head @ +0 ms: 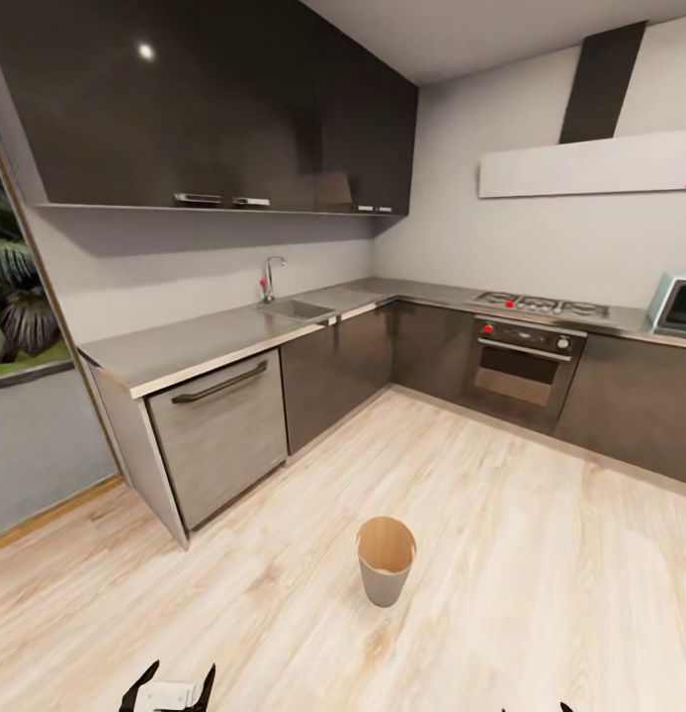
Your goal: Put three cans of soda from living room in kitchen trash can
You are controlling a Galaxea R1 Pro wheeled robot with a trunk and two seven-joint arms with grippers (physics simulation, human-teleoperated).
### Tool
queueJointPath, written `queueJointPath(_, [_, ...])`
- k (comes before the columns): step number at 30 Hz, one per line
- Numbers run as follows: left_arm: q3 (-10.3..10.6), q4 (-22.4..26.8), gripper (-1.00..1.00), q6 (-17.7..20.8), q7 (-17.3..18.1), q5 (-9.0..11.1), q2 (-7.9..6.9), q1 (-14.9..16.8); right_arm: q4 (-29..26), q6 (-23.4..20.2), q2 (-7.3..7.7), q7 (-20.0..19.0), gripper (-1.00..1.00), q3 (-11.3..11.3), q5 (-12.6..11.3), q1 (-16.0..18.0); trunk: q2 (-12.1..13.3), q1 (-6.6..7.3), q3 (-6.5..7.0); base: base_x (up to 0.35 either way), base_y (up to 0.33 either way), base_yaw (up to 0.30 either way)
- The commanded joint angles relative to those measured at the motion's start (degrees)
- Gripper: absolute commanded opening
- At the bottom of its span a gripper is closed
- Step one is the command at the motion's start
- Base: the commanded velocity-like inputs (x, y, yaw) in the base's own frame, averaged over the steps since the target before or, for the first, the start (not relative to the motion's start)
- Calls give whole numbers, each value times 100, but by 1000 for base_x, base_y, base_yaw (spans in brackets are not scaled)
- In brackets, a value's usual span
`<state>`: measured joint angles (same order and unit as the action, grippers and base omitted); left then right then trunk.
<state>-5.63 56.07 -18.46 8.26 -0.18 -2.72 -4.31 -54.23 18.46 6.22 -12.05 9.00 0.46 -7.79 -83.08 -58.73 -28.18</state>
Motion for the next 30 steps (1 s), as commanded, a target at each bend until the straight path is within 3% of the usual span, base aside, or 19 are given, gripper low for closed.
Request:
queueJointPath(1, [2,0,100,0,0,0,0,0,0,0,0,-1,100,1,1,-1,0,0,0,283,0,0])
queueJointPath(30, [10,0,100,0,0,0,0,0,0,0,2,-4,100,4,7,-1,0,0,0,282,0,0])
